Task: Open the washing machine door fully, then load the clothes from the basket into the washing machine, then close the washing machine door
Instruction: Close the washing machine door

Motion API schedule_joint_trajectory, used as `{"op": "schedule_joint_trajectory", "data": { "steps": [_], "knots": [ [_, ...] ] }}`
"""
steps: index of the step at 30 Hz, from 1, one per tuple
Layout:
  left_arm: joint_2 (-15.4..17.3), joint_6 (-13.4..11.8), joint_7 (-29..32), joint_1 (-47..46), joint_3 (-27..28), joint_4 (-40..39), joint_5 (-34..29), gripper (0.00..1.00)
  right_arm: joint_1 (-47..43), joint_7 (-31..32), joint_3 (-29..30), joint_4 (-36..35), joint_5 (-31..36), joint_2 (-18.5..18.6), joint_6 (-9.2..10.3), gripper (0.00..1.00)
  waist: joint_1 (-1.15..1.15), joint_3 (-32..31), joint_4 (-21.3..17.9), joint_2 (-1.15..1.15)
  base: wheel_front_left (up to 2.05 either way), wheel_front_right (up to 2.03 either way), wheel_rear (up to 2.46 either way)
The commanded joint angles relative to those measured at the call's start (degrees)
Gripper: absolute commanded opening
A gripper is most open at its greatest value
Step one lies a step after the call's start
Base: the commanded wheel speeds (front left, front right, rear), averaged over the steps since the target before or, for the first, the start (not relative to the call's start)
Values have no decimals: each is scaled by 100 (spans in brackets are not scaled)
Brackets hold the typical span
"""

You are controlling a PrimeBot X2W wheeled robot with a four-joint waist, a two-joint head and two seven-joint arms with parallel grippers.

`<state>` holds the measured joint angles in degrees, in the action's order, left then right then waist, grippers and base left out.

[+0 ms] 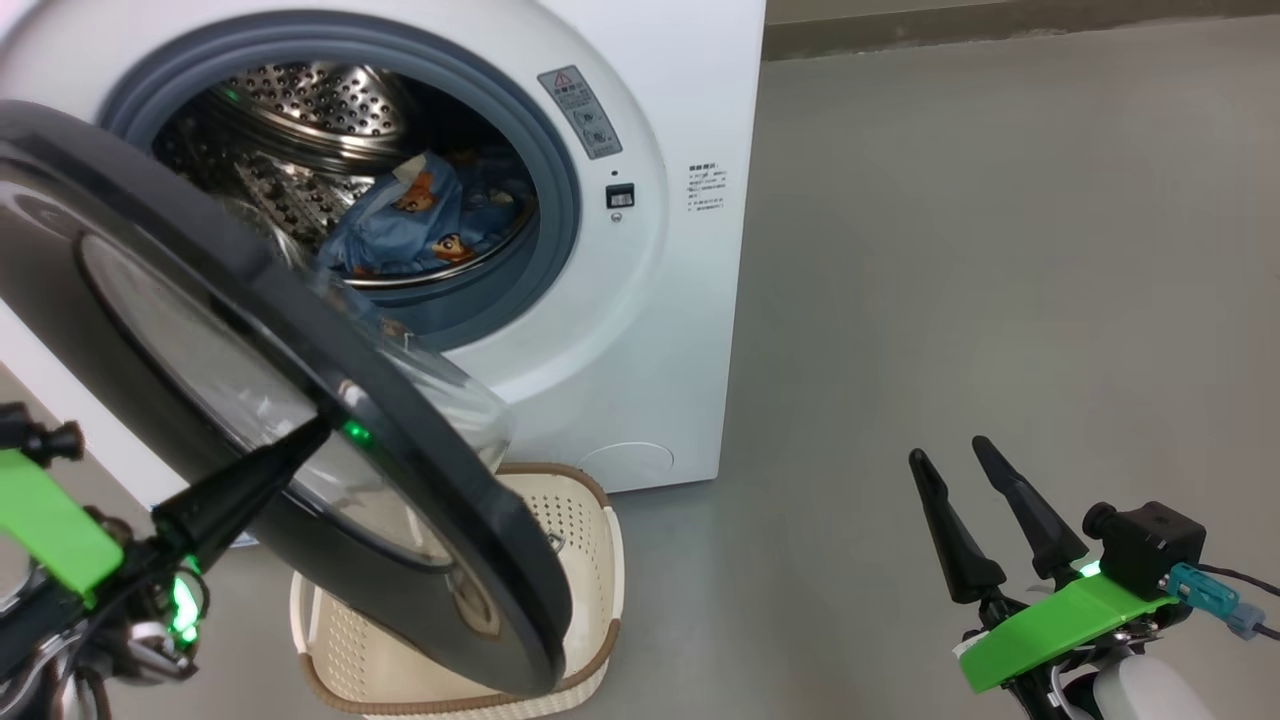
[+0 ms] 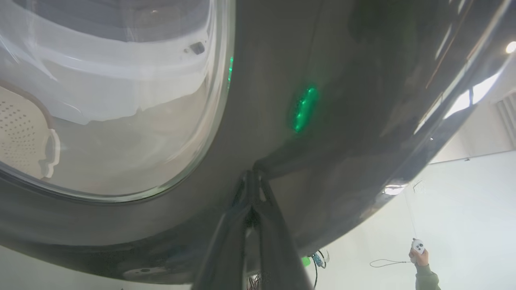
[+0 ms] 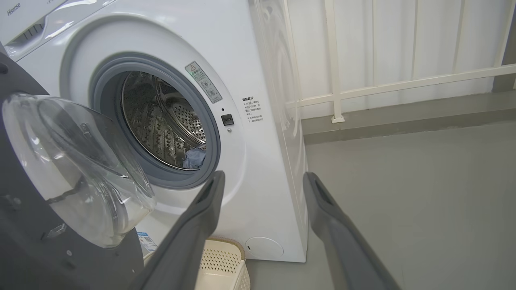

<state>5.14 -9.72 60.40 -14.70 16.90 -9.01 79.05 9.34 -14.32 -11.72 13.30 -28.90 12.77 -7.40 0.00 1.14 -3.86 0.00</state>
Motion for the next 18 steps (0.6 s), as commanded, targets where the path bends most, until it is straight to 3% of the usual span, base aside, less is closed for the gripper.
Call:
{"op": "schedule_joint_trajectory", "data": {
  "steps": [1, 18],
  "knots": [
    [93, 118, -53, -338, 141, -72, -30, 0, 118, -68, -83, -129, -15, 39, -9, 100, 0, -18, 2, 0, 0, 0, 0],
    [95, 394, -228, -388, 66, 50, -180, 0, 70, -68, -60, -143, 14, 26, -9, 100, 0, -82, 180, 0, 0, 0, 0]
  ]
}}
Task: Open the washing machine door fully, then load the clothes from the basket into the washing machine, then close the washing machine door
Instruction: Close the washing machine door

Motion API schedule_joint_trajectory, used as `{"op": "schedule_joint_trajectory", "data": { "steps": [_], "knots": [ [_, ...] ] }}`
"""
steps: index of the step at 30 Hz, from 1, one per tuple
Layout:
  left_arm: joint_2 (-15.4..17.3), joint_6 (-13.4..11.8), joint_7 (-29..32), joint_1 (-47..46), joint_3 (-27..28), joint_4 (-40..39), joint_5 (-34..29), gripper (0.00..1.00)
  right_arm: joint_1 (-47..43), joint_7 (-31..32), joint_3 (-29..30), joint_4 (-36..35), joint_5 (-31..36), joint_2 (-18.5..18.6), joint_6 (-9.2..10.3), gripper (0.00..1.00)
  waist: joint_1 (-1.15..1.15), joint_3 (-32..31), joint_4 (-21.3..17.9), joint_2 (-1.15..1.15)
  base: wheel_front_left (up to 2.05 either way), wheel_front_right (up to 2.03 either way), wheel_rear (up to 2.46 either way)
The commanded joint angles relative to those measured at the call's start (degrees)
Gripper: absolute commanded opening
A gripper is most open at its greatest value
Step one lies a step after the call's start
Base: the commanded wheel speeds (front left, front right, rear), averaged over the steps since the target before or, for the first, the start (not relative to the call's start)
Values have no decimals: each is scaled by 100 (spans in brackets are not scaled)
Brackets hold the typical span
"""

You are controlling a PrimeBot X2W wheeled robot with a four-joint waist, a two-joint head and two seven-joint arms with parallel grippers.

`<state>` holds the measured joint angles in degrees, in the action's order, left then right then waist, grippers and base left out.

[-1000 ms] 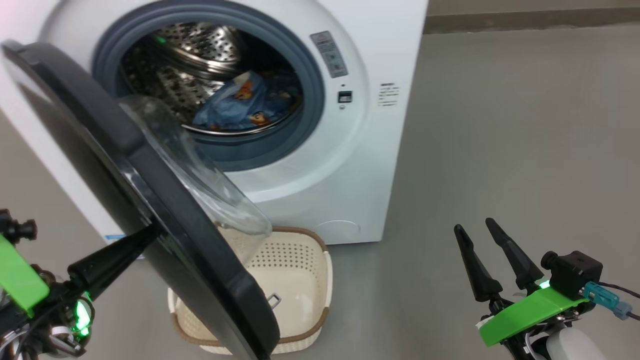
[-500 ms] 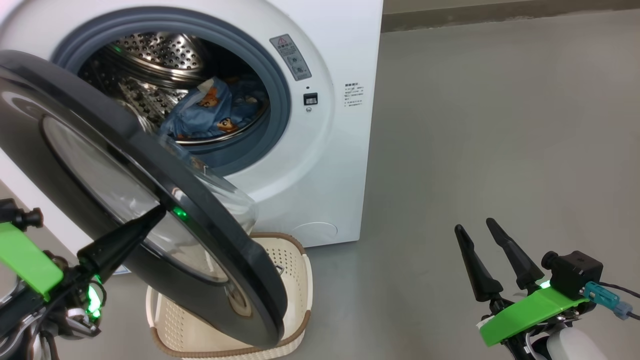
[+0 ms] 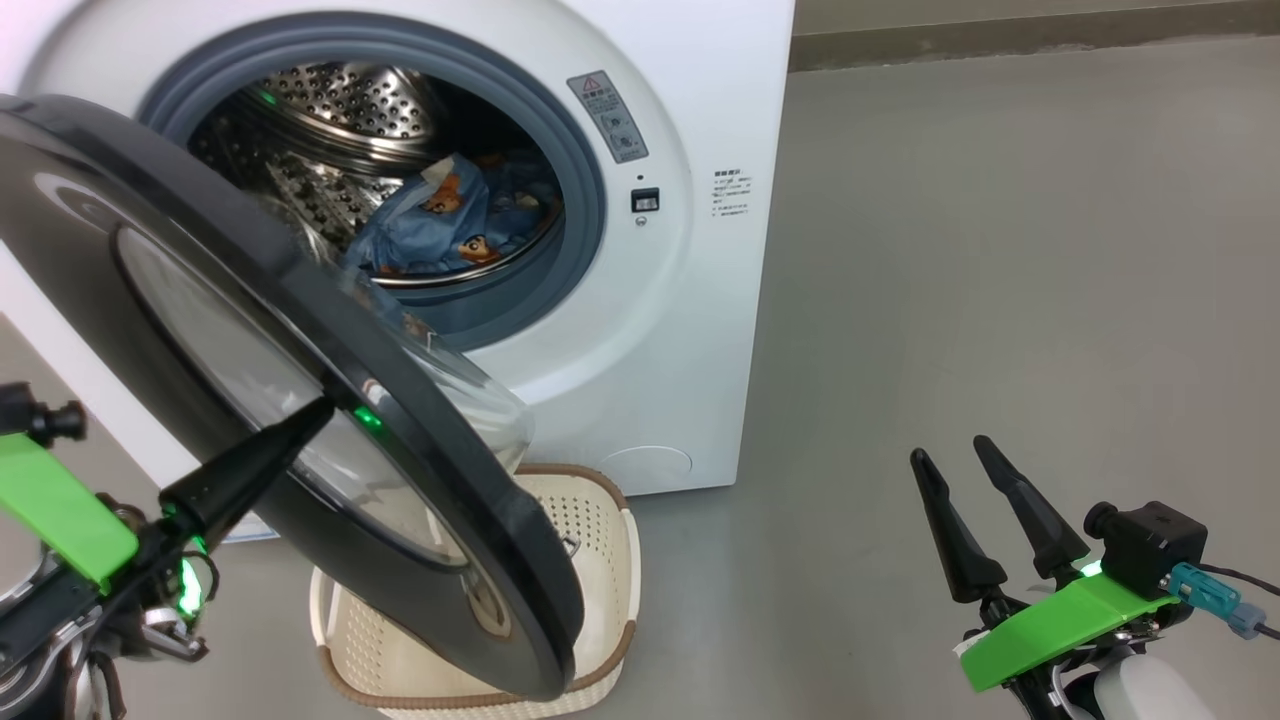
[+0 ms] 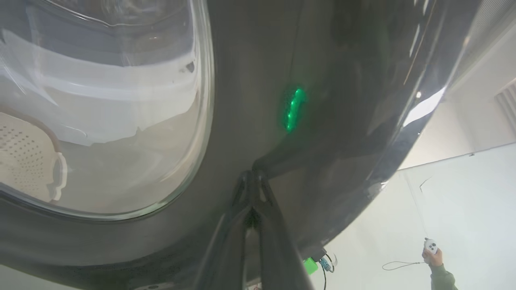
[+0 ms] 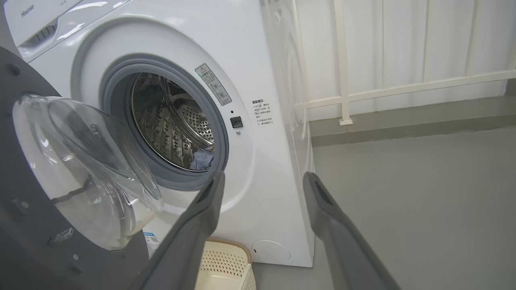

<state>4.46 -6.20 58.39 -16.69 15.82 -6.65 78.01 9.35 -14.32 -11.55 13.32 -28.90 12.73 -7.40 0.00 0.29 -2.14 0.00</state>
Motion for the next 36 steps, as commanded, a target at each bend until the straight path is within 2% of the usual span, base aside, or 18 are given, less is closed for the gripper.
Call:
{"op": "schedule_joint_trajectory", "data": {
  "steps": [1, 4, 5, 7, 8, 9, 10, 14, 18, 25, 28, 31, 36],
  "knots": [
    [191, 79, -42, -173, 182, -199, -110, 0, 71, -68, -79, -146, 13, 34, -9, 100, 0, 4, 16, 0, 0, 0, 0],
    [228, 162, -97, -75, 195, -313, -207, 0, 74, -68, -80, -148, 8, 45, -9, 100, 0, -7, 36, 0, 0, 0, 0],
    [233, 189, -142, -34, 213, -360, -251, 19, 71, -68, -73, -150, 6, 51, -9, 100, 0, -11, 44, 0, 0, 0, 0],
    [228, 239, -266, 54, 267, -435, -349, 49, 60, -68, -54, -156, 5, 64, -9, 100, 0, -16, 65, 0, 0, 0, 0],
    [237, 286, -362, 104, 292, -458, -448, 88, 56, -68, -48, -159, 6, 68, -9, 100, 0, -18, 73, 0, 0, 0, 0],
    [261, 369, -432, 161, 294, -468, -547, 100, 56, -68, -48, -159, 8, 72, -9, 100, 0, -18, 78, 0, 0, 0, 0],
    [288, 553, -584, 291, 297, -478, -733, 100, 65, -68, -54, -157, 7, 80, -9, 100, 0, -25, 83, 0, 0, 0, 0],
    [347, 1003, -1214, 531, 356, -487, -1373, 100, 62, -68, -39, -171, 4, 104, -9, 100, 0, -35, 106, 0, 0, 0, 0],
    [255, 1235, -2049, 689, 358, -352, -1941, 100, 75, -68, -52, -172, 9, 126, -9, 100, 0, -30, 123, 0, 0, 0, 0],
    [235, 1359, -3638, 972, 87, -124, -2891, 100, 113, -68, -68, -176, 0, 170, -9, 100, 0, -27, 132, 0, 0, 0, 0],
    [456, 1365, -4371, 1162, -288, -38, -3468, 100, 119, -68, -71, -180, 1, 175, -9, 100, 0, -27, 133, 0, 0, 0, 0],
    [518, 1367, -5146, 1299, -564, 163, -3864, 100, 121, -68, -69, -187, -1, 172, -9, 100, 0, -24, 133, 0, 0, 0, 0],
    [729, 1368, -6068, 1454, -1055, 523, -4479, 100, 117, -68, -59, -203, -1, 177, -9, 100, 0, 7, 124, 0, 0, 0, 0]
  ]
}}
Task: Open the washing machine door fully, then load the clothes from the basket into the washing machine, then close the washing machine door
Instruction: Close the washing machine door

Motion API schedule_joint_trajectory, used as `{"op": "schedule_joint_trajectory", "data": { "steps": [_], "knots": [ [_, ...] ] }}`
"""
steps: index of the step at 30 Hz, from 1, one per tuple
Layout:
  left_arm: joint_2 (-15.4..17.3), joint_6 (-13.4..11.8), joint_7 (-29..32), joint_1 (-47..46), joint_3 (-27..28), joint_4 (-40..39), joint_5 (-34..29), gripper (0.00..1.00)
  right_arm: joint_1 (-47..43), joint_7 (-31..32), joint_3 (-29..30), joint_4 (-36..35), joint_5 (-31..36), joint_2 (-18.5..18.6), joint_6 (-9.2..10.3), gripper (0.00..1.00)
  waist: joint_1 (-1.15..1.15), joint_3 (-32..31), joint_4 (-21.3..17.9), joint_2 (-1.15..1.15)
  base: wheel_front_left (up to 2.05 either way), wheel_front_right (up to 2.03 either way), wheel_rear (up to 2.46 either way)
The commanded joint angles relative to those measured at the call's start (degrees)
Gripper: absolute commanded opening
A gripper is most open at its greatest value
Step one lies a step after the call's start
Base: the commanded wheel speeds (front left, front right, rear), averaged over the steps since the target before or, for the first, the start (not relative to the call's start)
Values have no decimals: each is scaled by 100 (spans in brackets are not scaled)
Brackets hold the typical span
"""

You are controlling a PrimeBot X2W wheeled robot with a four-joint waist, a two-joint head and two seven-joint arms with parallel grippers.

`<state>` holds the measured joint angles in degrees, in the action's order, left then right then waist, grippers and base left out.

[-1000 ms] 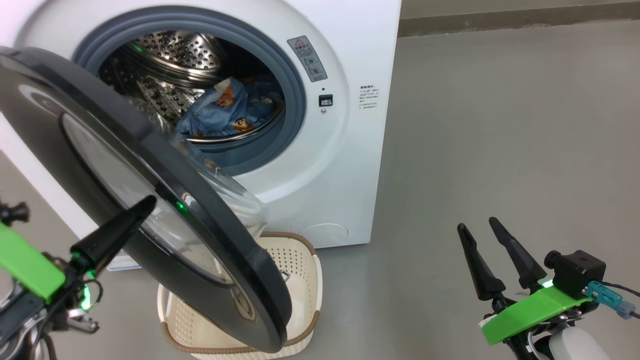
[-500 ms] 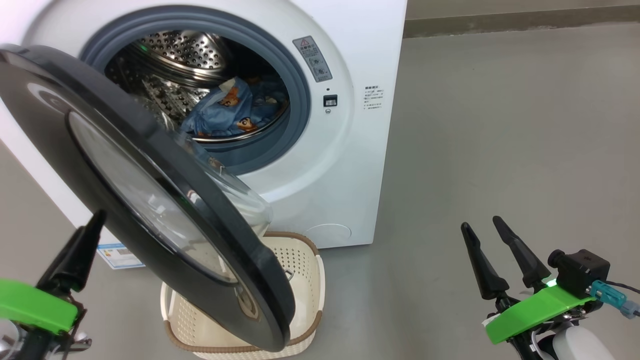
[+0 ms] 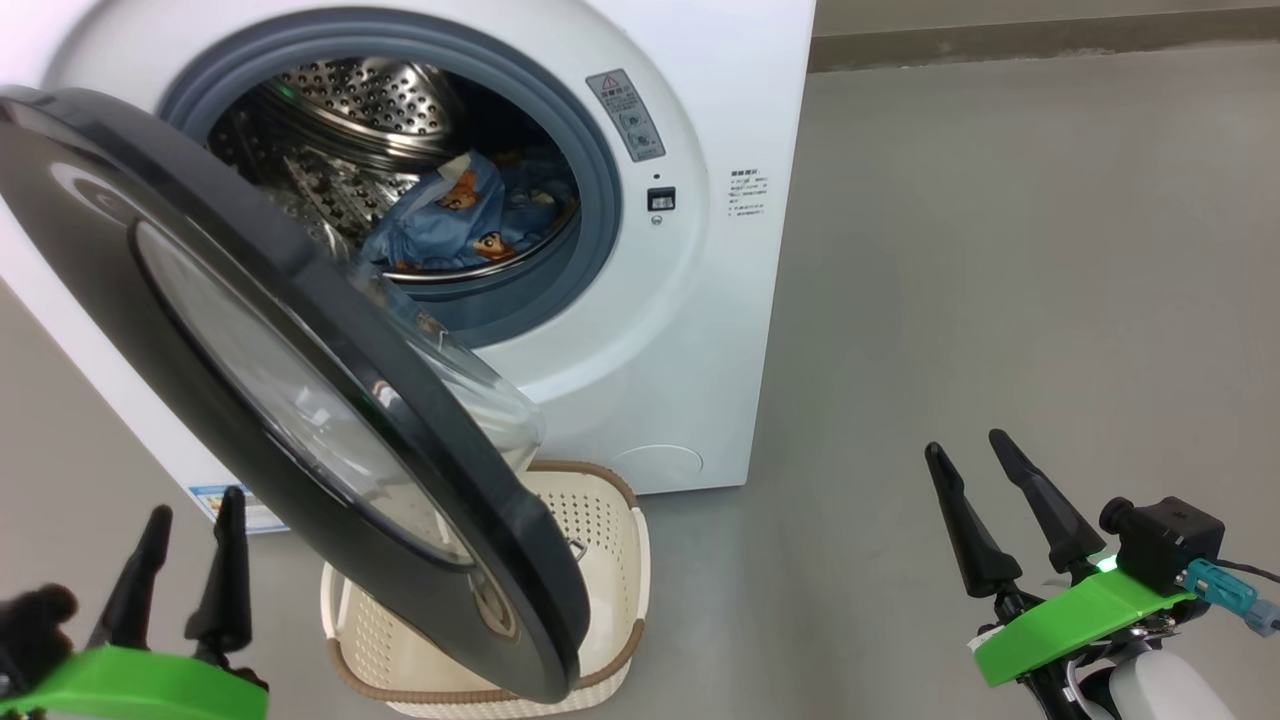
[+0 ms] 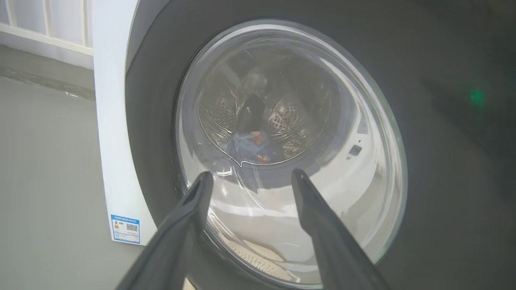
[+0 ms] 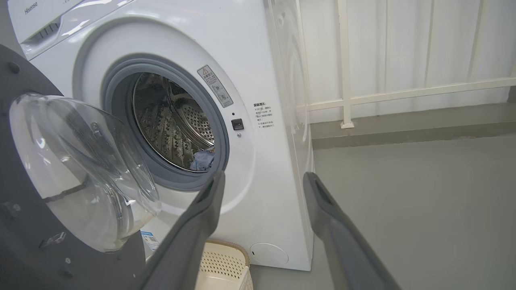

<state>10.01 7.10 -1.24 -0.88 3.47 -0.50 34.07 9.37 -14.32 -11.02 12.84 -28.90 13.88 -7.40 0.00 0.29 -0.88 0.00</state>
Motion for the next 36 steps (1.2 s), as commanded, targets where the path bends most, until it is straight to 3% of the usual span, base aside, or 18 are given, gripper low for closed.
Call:
{"op": "schedule_joint_trajectory", "data": {
  "steps": [1, 13, 36],
  "knots": [
    [173, 37, -272, -115, 140, -5, -168, 100, 114, -68, -110, -155, 0, 63, -9, 100, 0, 14, -7, 0, 0, 0, 0],
    [83, 38, -1272, -98, -157, 886, -774, 100, 134, -68, -101, -142, 11, 106, -9, 100, 0, 69, -47, 0, 0, 0, 0],
    [-59, 38, -1375, -205, -176, 1021, -921, 100, 160, -68, -119, -133, -6, 182, -9, 100, 0, 93, -2, 0, 0, 0, 0]
  ]
}}
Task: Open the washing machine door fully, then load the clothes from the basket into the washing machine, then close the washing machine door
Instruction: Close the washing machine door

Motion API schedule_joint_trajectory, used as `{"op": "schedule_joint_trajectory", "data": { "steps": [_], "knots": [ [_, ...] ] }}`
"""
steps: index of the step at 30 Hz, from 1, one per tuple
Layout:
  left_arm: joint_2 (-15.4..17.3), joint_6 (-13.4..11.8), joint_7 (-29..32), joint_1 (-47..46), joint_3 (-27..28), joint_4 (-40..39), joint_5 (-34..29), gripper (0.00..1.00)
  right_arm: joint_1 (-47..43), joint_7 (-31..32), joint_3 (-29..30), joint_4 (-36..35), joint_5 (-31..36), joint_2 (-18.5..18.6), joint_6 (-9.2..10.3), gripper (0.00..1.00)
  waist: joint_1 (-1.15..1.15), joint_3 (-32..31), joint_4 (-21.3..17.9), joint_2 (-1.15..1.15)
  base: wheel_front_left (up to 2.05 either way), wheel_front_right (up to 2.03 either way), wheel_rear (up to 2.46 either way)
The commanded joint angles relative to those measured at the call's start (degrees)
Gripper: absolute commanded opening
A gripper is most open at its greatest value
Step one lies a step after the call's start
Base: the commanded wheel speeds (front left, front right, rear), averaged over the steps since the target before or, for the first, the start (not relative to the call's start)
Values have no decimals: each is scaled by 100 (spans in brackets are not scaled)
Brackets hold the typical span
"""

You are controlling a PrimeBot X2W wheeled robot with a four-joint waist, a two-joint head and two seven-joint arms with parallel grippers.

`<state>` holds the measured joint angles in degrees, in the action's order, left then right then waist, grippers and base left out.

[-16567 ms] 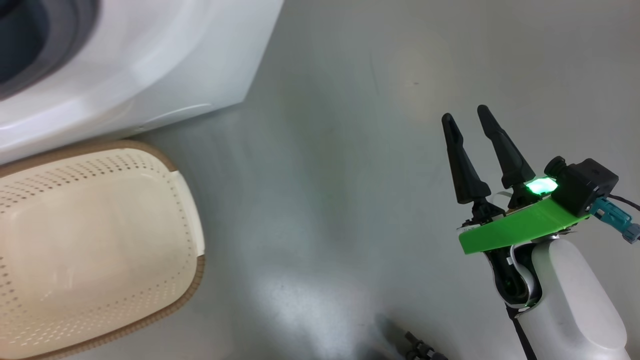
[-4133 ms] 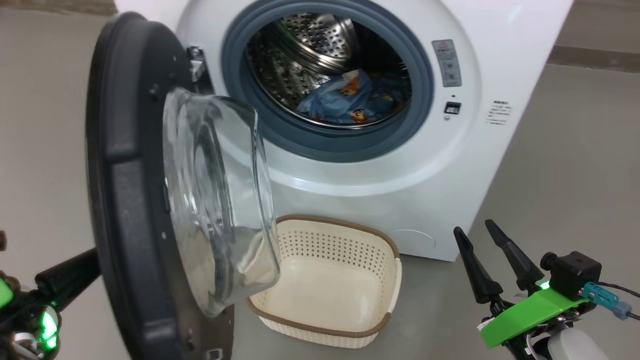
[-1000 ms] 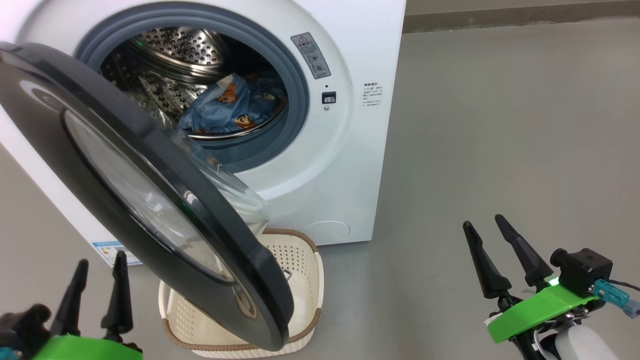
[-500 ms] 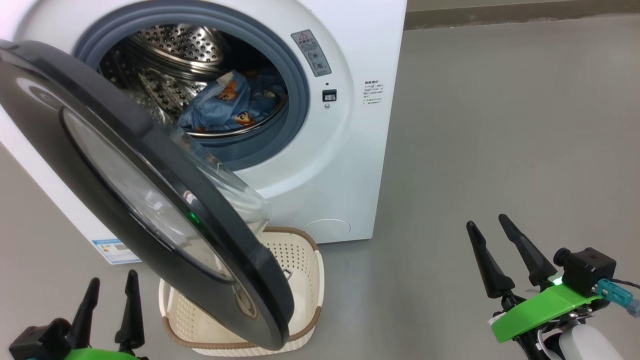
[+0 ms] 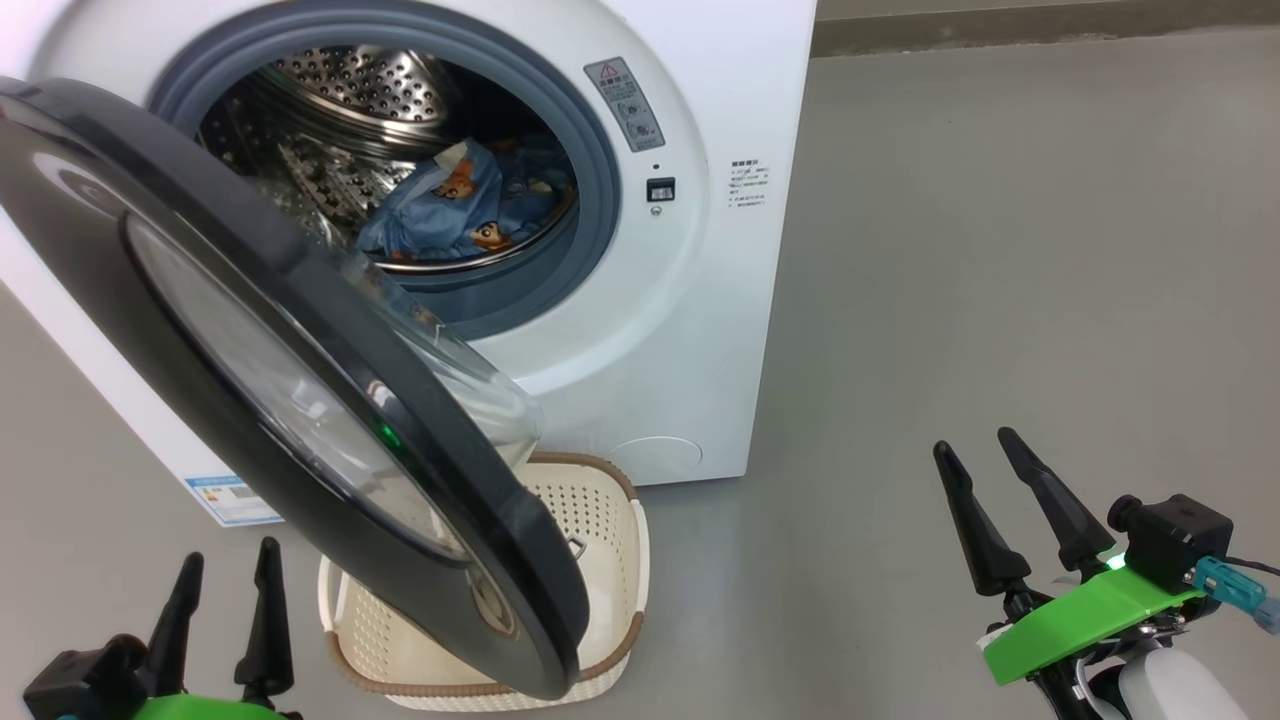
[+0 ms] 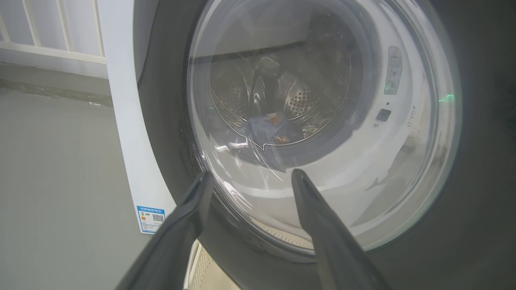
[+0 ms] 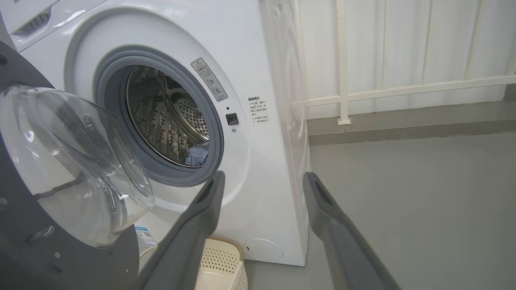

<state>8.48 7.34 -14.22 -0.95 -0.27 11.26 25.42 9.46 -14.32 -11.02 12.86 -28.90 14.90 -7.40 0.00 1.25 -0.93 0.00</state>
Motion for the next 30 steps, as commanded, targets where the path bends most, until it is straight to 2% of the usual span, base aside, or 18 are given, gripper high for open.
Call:
{"op": "schedule_joint_trajectory", "data": {
  "steps": [1, 13, 14, 15, 16, 17, 30],
  "knots": [
    [92, 14, -77, -199, 198, -157, -58, 100, 152, -68, -121, -135, -5, 80, -9, 100, 0, -3, 6, 0, 0, 0, 0],
    [39, 14, -77, -187, 211, -201, -98, 100, 297, -68, -241, -276, -161, 38, -9, 100, 0, 39, 78, 0, 0, 0, 0],
    [33, 14, -77, -187, 208, -201, -101, 100, 350, -68, -273, -320, -168, 44, -9, 73, 0, 43, 92, 0, 0, 0, 0],
    [27, 14, -77, -188, 202, -202, -104, 100, 407, -68, -304, -373, -178, 45, -9, 36, 0, 46, 109, 0, 0, 0, 0],
    [21, 14, -77, -193, 190, -203, -107, 100, 463, -68, -328, -427, -184, 50, -9, 11, 0, 46, 135, 0, 0, 0, 0],
    [17, 14, -77, -195, 178, -204, -108, 100, 516, -68, -352, -486, -187, 54, -9, 0, 0, 42, 165, 0, 0, 0, 0],
    [-38, 14, -77, -115, 53, -133, -93, 100, 975, -68, -980, -1487, -78, 25, -9, 0, 0, -90, 845, 0, 0, 0, 0]
  ]
}}
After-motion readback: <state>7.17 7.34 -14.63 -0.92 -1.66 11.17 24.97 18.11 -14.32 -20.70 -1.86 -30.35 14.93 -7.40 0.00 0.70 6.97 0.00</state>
